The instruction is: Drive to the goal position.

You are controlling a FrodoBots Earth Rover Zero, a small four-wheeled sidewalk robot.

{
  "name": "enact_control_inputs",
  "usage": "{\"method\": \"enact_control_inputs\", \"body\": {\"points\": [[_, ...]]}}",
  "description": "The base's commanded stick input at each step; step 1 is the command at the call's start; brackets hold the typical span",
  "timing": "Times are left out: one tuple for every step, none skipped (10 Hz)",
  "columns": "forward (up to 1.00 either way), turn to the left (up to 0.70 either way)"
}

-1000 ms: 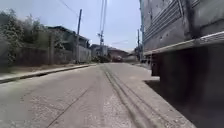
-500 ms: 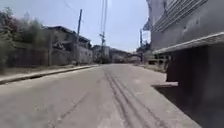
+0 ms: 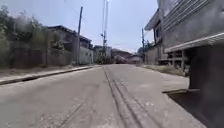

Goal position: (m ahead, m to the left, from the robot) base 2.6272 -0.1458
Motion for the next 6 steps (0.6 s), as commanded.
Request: {"method": "enact_control_inputs", "body": {"points": [[1.0, 0.0], [1.0, 0.0], [1.0, 0.0], [1.0, 0.0], [1.0, 0.0], [1.0, 0.0]]}}
